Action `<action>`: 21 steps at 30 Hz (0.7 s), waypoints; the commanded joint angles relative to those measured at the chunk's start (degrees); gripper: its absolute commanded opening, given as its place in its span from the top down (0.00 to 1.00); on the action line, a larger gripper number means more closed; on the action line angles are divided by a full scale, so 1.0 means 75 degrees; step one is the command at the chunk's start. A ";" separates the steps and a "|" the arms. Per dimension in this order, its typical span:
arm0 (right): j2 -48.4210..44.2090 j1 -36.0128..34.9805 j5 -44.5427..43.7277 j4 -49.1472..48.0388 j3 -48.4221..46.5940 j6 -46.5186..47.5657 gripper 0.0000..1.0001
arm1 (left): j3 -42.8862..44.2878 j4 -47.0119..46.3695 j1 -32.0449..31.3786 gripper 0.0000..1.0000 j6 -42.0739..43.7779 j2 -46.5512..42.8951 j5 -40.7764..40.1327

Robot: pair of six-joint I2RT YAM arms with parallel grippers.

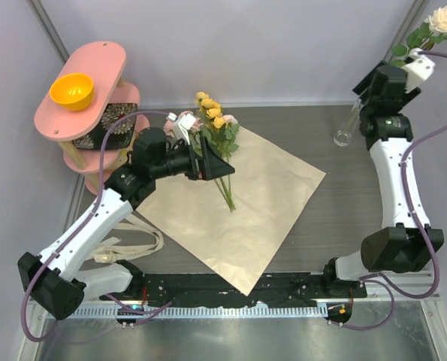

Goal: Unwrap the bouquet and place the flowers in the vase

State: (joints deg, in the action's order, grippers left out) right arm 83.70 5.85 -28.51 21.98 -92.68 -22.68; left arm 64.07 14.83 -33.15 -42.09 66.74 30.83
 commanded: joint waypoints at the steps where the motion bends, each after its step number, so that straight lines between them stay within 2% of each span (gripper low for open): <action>1: -0.0075 -0.1912 -0.0136 -0.0082 0.0404 -0.0001 0.25 | 0.0620 0.0319 0.0598 0.00 -0.0341 -0.0145 -0.0009; 2: -0.0005 -0.2601 -0.0055 -0.0117 0.0451 0.0070 0.26 | 0.0772 0.0320 0.0715 0.00 -0.0493 -0.0087 0.0049; 6: 0.0604 -0.4126 0.0460 -0.0398 0.0790 -0.0047 0.30 | 0.1089 0.0156 0.1289 0.00 -0.0797 0.0346 0.0528; 9: 0.1248 -0.4924 0.1432 -0.0867 0.1002 -0.0035 0.38 | 0.1347 0.0074 0.1640 0.01 -0.0927 0.0862 0.0892; 12: 0.2043 -0.5290 0.2475 -0.1101 0.1049 -0.0245 0.42 | 0.1278 0.0062 0.2039 0.04 -0.0869 0.1097 0.1081; 15: 0.2770 -0.5514 0.2852 -0.1394 0.1212 -0.0491 0.48 | 0.0728 -0.0009 0.2392 0.04 -0.0495 0.0829 0.0824; 18: 0.3485 -0.5491 0.3063 -0.1525 0.1074 -0.0855 0.57 | 0.0492 0.0562 0.2462 0.04 0.0441 0.0664 0.0297; 21: 0.3920 -0.5502 0.3286 -0.1524 0.0828 -0.0902 0.61 | 0.0422 0.1126 0.2451 0.05 0.1344 0.0640 -0.0090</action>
State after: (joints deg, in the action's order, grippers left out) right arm 110.96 -35.86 -7.49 13.98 -83.72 -27.00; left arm 67.66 18.83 -14.57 -41.65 74.17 33.41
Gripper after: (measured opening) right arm 0.409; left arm 0.957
